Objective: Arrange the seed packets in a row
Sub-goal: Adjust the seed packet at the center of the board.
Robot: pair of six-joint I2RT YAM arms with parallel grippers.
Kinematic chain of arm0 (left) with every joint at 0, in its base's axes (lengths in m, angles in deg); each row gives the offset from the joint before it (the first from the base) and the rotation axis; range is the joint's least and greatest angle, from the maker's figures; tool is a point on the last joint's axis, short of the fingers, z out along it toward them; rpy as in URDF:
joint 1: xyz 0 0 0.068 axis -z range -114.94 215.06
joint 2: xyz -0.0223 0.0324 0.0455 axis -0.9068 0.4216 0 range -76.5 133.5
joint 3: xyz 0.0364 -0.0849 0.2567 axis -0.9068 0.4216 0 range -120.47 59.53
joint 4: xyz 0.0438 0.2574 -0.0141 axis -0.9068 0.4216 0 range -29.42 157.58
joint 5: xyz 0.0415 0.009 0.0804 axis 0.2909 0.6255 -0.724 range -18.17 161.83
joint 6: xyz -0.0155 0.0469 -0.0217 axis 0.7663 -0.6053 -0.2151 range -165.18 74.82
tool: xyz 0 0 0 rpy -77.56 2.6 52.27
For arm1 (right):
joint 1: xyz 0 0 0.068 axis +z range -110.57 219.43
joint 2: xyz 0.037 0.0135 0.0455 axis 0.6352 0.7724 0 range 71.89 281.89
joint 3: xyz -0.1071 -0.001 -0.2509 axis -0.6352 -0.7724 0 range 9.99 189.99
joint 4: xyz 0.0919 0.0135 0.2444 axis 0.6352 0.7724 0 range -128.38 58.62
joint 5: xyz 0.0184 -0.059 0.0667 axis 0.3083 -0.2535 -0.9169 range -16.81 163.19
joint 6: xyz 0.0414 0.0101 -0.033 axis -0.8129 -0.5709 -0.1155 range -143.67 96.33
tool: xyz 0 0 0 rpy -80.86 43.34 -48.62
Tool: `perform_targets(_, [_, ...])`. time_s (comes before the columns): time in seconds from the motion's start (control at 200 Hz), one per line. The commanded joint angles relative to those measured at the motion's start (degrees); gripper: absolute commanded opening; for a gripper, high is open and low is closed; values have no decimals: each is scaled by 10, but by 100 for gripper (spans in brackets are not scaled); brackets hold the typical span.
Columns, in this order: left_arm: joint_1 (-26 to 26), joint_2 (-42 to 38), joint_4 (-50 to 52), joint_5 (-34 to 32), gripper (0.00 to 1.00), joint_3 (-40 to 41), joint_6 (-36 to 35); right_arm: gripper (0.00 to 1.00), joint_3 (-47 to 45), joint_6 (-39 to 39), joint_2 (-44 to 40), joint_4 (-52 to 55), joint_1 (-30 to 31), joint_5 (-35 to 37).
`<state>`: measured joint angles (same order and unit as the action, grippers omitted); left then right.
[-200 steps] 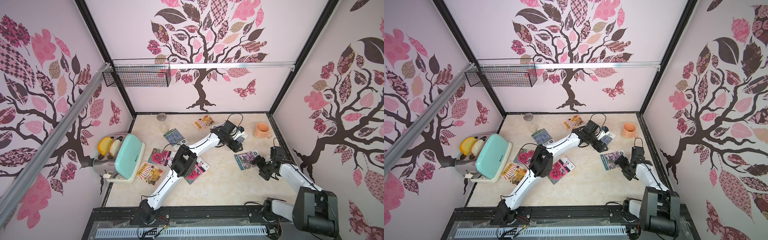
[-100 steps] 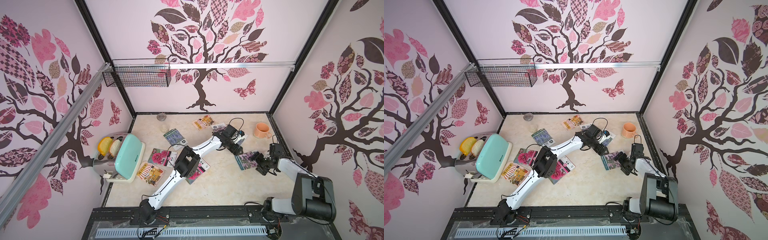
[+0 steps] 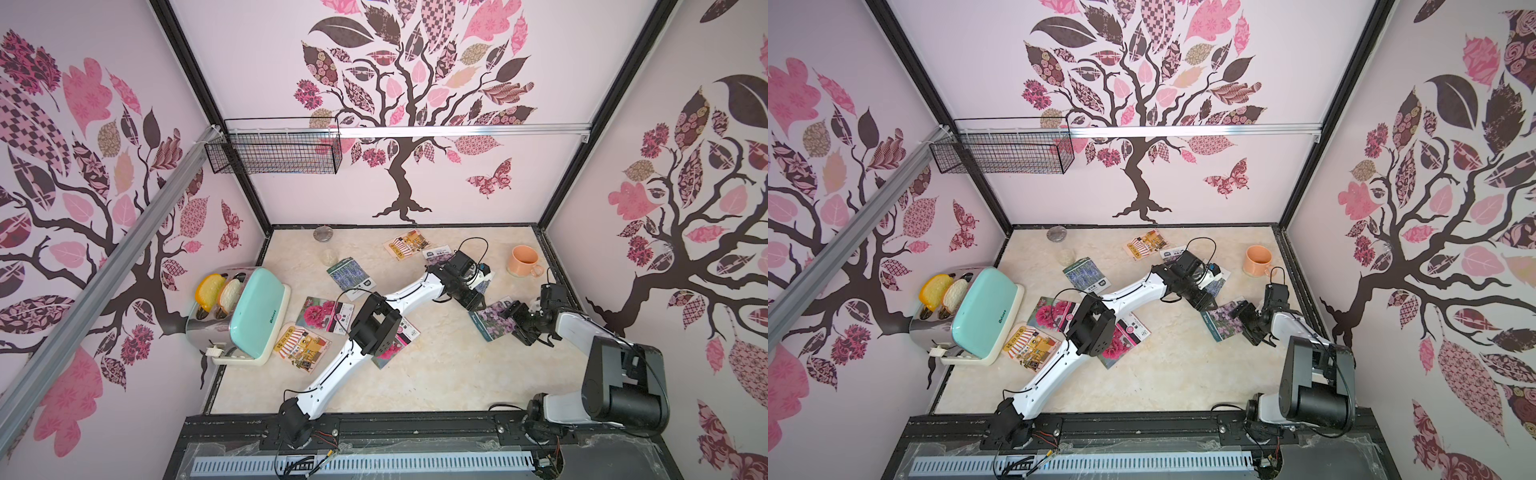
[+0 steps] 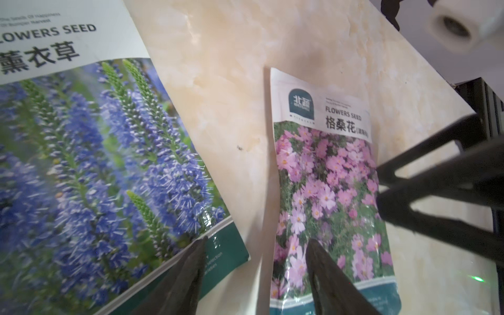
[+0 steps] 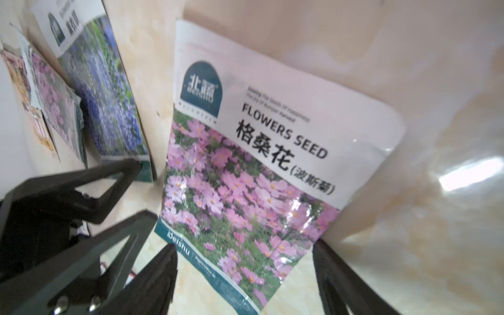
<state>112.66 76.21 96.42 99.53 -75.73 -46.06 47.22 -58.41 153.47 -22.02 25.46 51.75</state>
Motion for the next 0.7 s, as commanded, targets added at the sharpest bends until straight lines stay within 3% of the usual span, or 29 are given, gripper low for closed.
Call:
perform_targets(0.0, [10, -28, 9, -7, 60, 78, 13, 79, 10, 25, 26, 22, -9, 67])
perform_targets(0.195, [9, -58, -29, -64, 62, 123, 14, 79, 7, 26, 39, 19, -11, 65])
perform_targets(0.405, [-3, 2, 48, -118, 61, 20, 16, 79, 0, 32, 31, 21, -11, 74])
perform_targets(0.58, [-4, -84, -83, -122, 65, 143, 24, 79, 2, 41, 33, 21, -12, 76])
perform_targets(0.695, [-4, -104, -97, -129, 67, 149, 23, 79, 2, 43, 37, 19, -12, 69])
